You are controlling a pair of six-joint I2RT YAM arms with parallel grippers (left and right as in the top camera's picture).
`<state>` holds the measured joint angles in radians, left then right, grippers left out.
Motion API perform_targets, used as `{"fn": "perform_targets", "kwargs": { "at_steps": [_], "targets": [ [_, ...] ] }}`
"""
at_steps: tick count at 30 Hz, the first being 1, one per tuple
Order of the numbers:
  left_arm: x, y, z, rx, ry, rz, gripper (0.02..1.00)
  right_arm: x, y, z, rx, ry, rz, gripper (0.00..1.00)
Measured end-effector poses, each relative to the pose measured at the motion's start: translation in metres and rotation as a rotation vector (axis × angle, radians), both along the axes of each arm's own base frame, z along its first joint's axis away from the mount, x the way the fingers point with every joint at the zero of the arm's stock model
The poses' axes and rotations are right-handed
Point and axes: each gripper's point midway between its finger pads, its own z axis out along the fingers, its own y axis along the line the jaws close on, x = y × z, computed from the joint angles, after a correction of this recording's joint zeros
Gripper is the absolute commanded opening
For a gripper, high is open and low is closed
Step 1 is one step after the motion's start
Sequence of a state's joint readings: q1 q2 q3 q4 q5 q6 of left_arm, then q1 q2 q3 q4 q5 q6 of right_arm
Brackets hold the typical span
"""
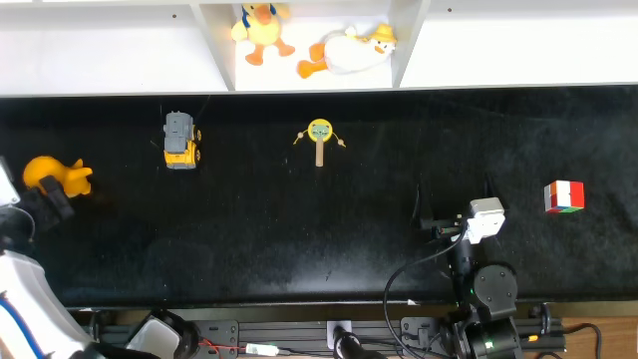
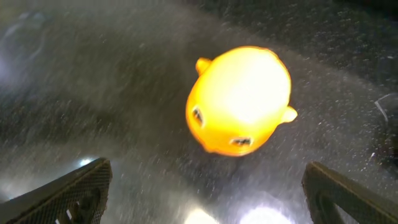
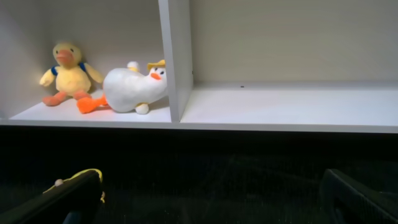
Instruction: Store Toys
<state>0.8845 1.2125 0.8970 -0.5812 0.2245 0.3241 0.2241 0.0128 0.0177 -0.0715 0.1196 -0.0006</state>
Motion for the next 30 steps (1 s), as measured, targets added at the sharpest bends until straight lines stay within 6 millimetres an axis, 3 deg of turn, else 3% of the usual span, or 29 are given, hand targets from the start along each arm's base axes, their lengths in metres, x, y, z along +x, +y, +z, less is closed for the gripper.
{"fn": "perform_targets", "kwargs": {
  "at_steps": [10, 16, 21, 25, 30],
  "targets": [
    [0.018, 0.007, -0.024, -0.017, 0.013, -0.089, 1.0, 0.0, 0.0, 0.0, 0.0, 0.0, 0.0, 0.996],
    [0.027, 0.013, -0.024, 0.0, -0.019, -0.106, 0.897, 0.0, 0.0, 0.0, 0.0, 0.0, 0.0, 0.993],
    [0.034, 0.013, -0.03, -0.023, -0.032, -0.128, 0.871, 0.0, 0.0, 0.0, 0.0, 0.0, 0.0, 0.993],
    [0.038, 0.011, -0.043, -0.065, -0.031, -0.145, 0.796, 0.0, 0.0, 0.0, 0.0, 0.0, 0.0, 0.996],
    [0.042, 0.011, -0.045, -0.066, -0.042, -0.157, 0.619, 0.0, 0.0, 0.0, 0.0, 0.0, 0.0, 0.996]
  ]
}}
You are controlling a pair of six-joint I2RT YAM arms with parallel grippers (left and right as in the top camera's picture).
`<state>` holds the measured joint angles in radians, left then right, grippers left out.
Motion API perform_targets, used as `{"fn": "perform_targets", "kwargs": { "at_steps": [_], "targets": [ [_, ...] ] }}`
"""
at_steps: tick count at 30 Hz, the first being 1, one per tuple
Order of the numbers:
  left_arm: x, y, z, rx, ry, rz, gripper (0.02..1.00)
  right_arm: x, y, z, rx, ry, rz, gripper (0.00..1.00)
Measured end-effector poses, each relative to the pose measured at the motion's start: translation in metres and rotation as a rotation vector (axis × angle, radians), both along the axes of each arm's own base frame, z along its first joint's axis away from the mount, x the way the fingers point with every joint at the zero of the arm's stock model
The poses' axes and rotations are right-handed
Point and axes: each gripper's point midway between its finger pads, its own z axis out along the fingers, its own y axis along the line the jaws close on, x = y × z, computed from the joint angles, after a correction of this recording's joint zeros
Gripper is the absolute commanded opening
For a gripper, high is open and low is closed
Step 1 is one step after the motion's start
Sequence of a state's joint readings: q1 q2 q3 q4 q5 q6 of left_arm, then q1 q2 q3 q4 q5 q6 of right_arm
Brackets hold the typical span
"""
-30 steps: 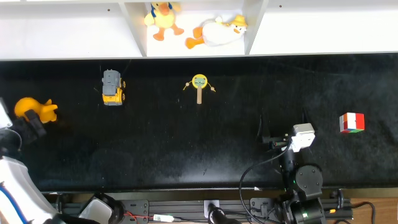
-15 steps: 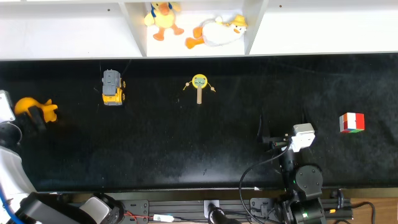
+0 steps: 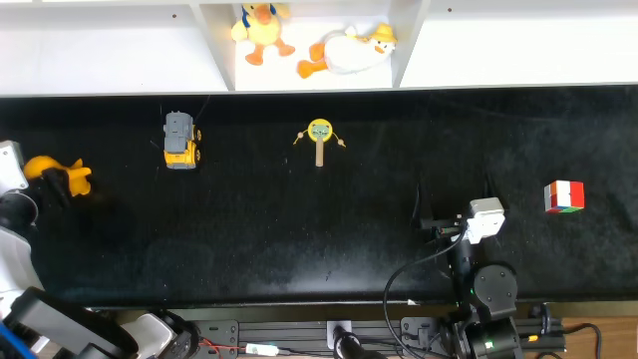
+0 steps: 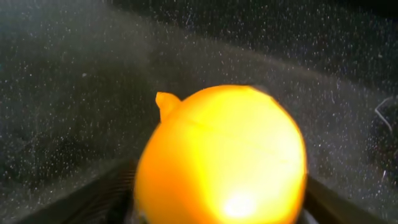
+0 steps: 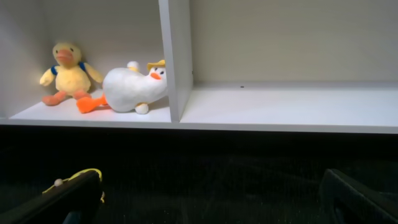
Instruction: Store Toys
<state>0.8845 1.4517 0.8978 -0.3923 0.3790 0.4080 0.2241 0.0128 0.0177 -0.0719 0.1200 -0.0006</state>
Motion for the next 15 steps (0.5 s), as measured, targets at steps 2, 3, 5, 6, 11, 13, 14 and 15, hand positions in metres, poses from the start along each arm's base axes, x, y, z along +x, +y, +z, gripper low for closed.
{"fn": "perform_targets", "kwargs": {
  "at_steps": [2, 3, 5, 6, 11, 13, 14, 15],
  "targets": [
    [0.0008, 0.0002, 0.0008, 0.006, -0.003, -0.007, 0.601, 0.0, 0.0001, 0.0001, 0.0, 0.0, 0.0, 0.996],
    [0.0011, 0.0003, 0.001, 0.007, -0.005, -0.008, 0.59, 0.0, 0.0001, 0.0001, 0.0, 0.0, 0.0, 0.996],
    [0.0014, 0.0007, 0.0014, 0.009, -0.007, -0.008, 0.546, 0.0, 0.0001, 0.0002, 0.0, -0.001, 0.0, 0.996],
    [0.0016, 0.0008, 0.0015, 0.011, -0.007, -0.01, 0.518, 0.0, 0.0001, 0.0001, 0.0, 0.0, 0.0, 0.993],
    [0.0022, 0.0009, 0.0021, 0.013, -0.01, -0.012, 0.417, 0.0, 0.0001, 0.0002, 0.0, -0.001, 0.0, 0.993],
    [0.0022, 0.0009, 0.0021, 0.013, -0.01, -0.012, 0.391, 0.0, 0.0, 0.0001, 0.0, 0.0, 0.0, 0.993],
    [0.0022, 0.0009, 0.0021, 0.013, -0.01, -0.012, 0.362, 0.0, 0.0, 0.0002, 0.001, -0.001, 0.0, 0.996],
    [0.0022, 0.001, 0.0021, 0.014, -0.01, -0.012, 0.338, 0.0, 0.0001, 0.0001, 0.0, 0.0, 0.0, 0.996]
  ]
}}
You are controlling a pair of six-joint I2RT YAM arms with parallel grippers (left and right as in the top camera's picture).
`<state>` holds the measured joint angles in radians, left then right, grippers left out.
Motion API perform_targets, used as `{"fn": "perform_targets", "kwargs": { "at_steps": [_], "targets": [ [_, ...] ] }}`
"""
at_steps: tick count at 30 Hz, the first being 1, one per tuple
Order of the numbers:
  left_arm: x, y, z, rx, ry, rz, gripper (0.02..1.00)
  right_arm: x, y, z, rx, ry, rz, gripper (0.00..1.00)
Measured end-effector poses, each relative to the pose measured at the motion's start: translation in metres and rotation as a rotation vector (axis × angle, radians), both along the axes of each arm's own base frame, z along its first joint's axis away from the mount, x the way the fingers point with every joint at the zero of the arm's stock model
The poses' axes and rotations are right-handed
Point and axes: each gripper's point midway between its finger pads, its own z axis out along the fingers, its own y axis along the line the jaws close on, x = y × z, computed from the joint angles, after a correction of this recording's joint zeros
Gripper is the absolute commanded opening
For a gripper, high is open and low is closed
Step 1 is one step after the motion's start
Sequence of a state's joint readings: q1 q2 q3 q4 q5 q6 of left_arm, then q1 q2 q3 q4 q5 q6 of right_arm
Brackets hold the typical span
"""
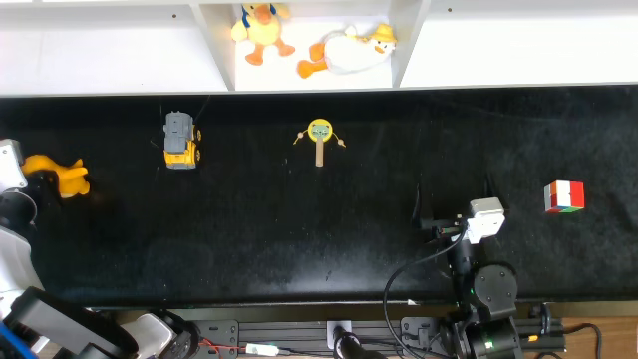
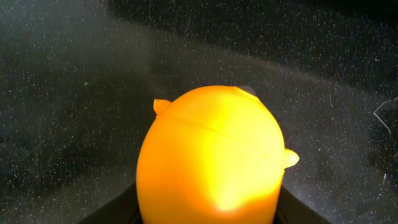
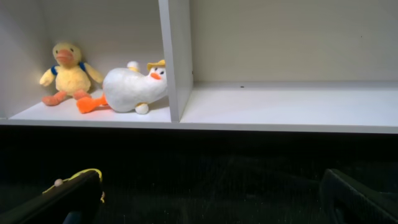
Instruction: Store Toys
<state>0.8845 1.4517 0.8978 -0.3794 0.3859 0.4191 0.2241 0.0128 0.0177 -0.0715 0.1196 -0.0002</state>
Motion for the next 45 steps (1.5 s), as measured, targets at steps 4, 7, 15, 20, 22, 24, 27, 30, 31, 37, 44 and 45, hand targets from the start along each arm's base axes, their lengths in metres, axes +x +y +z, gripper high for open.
{"fn": "perform_targets", "kwargs": {
  "at_steps": [4, 7, 15, 20, 22, 24, 27, 30, 31, 37, 44, 45],
  "targets": [
    [0.0, 0.0, 0.0, -0.005, -0.004, 0.008, 0.233, 0.0, 0.0, 0.0, 0.0, 0.0, 0.0, 0.996],
    [0.001, 0.001, 0.001, -0.012, -0.01, 0.019, 0.194, 0.0, 0.0, 0.0, 0.0, 0.0, 0.0, 0.996],
    [0.002, 0.001, 0.011, -0.01, -0.037, 0.036, 0.145, 0.0, 0.0, 0.0, 0.0, 0.0, 0.0, 0.996],
    [0.005, -0.006, 0.033, 0.01, -0.1, 0.012, 0.091, 0.0, 0.0, 0.0, 0.0, 0.0, 0.0, 0.996],
    [0.006, -0.01, 0.046, 0.022, -0.135, -0.003, 0.062, 0.0, 0.0, 0.0, 0.0, 0.0, 0.0, 0.993],
    [0.007, -0.015, 0.059, 0.039, -0.169, -0.019, 0.036, 0.0, 0.0, 0.0, 0.0, 0.0, 0.0, 0.993],
    [0.012, -0.025, 0.079, 0.071, -0.216, -0.054, 0.036, 0.0, 0.0, 0.0, 0.0, 0.0, 0.0, 0.993],
    [0.021, -0.039, 0.093, 0.106, -0.253, -0.111, 0.036, 0.0, 0.0, 0.0, 0.0, 0.0, 0.0, 0.993],
    [0.025, -0.043, 0.097, 0.119, -0.266, -0.131, 0.036, 0.0, 0.0, 0.0, 0.0, 0.0, 0.0, 0.993],
    [0.051, -0.063, 0.121, 0.192, -0.357, -0.238, 0.038, 0.0, 0.0, 0.0, 0.0, 0.0, 0.0, 0.996],
    [0.063, -0.071, 0.136, 0.236, -0.418, -0.285, 0.036, 0.0, 0.0, 0.0, 0.0, 0.0, 0.0, 0.993],
    [0.063, -0.071, 0.136, 0.237, -0.419, -0.284, 0.036, 0.0, 0.0, 0.0, 0.0, 0.0, 0.0, 0.996]
  ]
}}
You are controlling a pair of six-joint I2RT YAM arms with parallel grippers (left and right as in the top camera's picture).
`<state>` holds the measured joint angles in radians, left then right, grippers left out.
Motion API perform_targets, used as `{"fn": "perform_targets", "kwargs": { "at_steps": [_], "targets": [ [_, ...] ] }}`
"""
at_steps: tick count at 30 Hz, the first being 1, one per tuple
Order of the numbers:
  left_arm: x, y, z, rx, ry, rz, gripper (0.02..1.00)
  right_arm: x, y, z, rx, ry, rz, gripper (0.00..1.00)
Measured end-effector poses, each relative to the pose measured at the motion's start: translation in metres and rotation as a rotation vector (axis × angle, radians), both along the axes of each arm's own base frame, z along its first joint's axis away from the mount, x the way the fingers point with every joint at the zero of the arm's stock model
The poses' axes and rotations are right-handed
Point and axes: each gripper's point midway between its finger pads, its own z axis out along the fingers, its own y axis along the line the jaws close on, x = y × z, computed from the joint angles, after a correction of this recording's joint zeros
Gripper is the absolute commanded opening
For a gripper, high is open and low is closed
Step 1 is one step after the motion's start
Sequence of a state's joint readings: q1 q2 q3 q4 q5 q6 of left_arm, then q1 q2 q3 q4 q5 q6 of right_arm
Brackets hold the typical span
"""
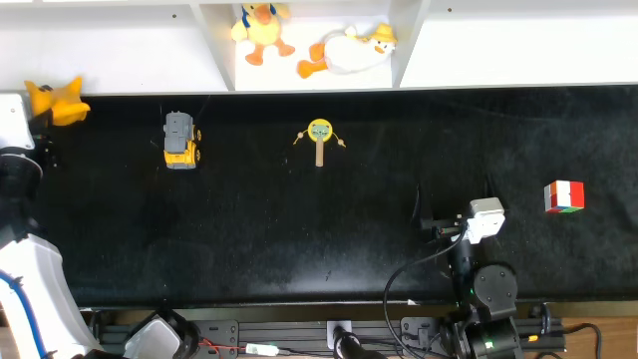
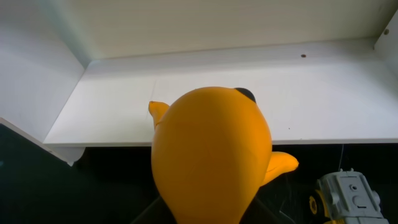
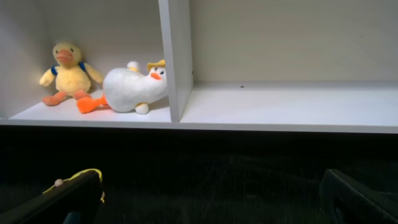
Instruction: Store Toys
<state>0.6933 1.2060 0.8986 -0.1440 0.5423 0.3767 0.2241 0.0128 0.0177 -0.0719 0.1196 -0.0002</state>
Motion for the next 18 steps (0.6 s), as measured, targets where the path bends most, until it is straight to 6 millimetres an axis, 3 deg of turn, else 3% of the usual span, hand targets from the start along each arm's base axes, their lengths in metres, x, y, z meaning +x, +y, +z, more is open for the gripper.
{"fn": "perform_targets", "kwargs": {
  "at_steps": [8, 18],
  "targets": [
    [0.001, 0.003, -0.001, -0.035, 0.002, 0.048, 0.036, 0.0, 0.0, 0.0, 0.0, 0.0, 0.0, 0.996],
    [0.023, -0.024, -0.002, 0.005, 0.023, 0.072, 0.036, 0.0, 0.0, 0.0, 0.0, -0.001, 0.0, 0.993]
  ]
}}
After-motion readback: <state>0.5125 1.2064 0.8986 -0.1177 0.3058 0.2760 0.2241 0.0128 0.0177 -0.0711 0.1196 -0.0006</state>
